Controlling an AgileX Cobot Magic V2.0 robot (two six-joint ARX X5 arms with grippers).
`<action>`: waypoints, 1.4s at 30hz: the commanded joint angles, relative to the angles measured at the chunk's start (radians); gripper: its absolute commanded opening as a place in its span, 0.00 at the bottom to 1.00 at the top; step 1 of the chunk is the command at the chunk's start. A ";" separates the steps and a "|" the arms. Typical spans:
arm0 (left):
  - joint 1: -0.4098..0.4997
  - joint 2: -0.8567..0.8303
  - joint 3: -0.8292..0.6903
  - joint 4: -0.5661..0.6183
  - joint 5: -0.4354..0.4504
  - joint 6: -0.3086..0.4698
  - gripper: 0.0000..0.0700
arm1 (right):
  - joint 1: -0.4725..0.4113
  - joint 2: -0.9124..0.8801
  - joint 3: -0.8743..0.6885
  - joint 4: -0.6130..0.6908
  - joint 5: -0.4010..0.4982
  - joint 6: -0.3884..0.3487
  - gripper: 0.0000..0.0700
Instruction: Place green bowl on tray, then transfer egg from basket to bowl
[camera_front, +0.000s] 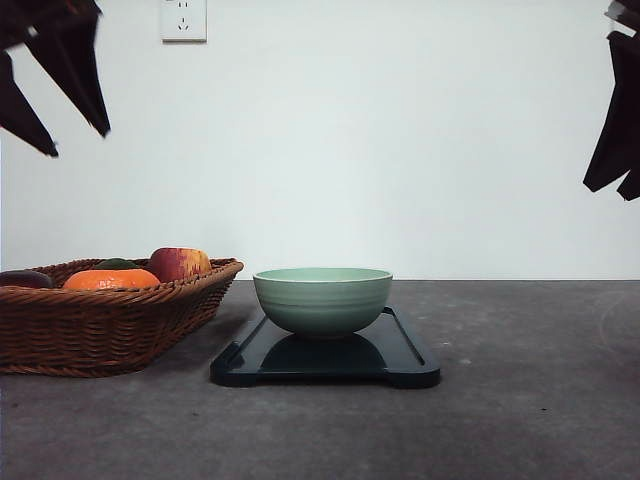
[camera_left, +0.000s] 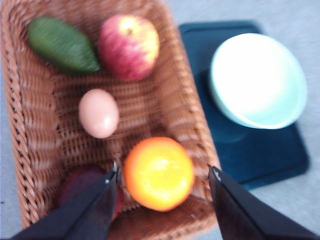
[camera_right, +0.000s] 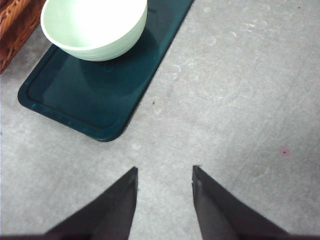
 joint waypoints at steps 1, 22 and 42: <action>-0.005 0.050 0.047 0.001 -0.016 0.008 0.51 | 0.003 0.007 0.003 0.009 0.005 0.018 0.30; -0.002 0.427 0.189 0.032 -0.160 0.041 0.58 | 0.003 0.007 0.003 0.028 0.031 0.023 0.30; -0.001 0.518 0.189 0.093 -0.164 0.041 0.62 | 0.003 0.007 0.003 0.051 0.031 0.033 0.30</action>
